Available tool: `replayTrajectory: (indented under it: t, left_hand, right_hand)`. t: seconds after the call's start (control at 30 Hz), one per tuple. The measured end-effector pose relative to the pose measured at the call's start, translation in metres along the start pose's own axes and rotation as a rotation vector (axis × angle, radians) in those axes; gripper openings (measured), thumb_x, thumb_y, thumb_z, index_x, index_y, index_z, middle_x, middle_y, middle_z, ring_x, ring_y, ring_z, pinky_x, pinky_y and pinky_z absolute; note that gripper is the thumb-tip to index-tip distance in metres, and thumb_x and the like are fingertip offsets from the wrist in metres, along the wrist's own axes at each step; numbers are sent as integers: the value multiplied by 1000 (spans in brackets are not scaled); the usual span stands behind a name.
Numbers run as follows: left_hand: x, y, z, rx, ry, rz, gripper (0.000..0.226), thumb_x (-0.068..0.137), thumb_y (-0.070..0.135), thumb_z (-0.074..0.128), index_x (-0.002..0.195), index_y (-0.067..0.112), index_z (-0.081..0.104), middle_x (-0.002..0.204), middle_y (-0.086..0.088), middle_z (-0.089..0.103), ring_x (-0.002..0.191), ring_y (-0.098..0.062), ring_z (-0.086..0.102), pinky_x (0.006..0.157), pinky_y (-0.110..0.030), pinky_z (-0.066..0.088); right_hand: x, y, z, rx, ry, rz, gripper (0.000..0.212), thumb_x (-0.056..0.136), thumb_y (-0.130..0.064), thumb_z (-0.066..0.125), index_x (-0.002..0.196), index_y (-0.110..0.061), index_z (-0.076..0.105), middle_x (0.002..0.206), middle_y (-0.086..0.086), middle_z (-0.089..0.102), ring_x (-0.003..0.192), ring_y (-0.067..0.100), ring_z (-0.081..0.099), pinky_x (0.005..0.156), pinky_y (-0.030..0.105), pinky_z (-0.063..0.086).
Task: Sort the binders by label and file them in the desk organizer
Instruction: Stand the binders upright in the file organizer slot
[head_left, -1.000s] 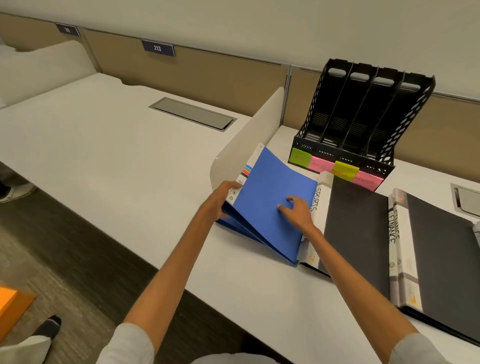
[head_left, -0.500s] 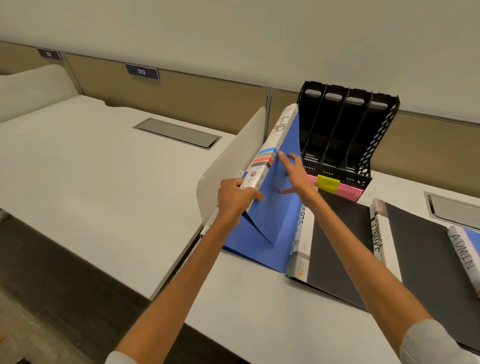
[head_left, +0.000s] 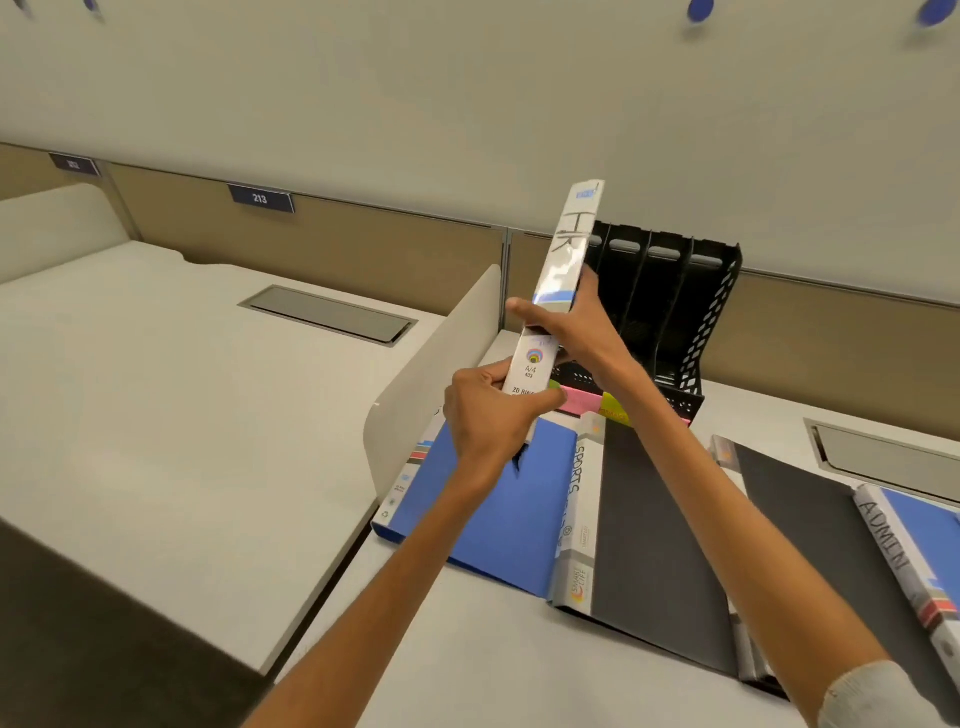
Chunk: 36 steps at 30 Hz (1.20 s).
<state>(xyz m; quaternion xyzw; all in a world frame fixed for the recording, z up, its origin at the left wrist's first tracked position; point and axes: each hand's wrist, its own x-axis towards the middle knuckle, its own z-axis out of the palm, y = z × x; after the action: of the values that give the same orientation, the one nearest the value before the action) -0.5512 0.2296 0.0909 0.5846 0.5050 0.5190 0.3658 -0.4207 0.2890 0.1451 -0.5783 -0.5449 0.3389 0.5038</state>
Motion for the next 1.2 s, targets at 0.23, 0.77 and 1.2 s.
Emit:
replayTrajectory:
  t: [0.23,0.77,1.2]
  left_hand:
    - [9,9,31,6,62,141,46,68,37,87,109,24,71,76,23,60,57,10,60,51,1,43]
    - [90,-15,101,-322,-14,161,75,60,49,87,125,19,66,87,39,65,86,13,63,61,-4,49]
    - [180,-72,145,-309,-143,98,76,56,40,93,122,14,66,95,11,74,93,-15,72,68,-20,59]
  right_hand:
    - [14,-20,-26,-73,124,-163,89,78,-18,79,147,-16,21,122,1,50,95,14,61,69,20,55]
    - [71,-34,-51,-214,320,-377,96,66,-12,80,144,-15,24,132,12,52,111,27,58,88,38,58]
    - [147,25,-45,-189,410,-400,101,65,-12,80,146,-20,21,142,7,42,119,21,51,93,40,56]
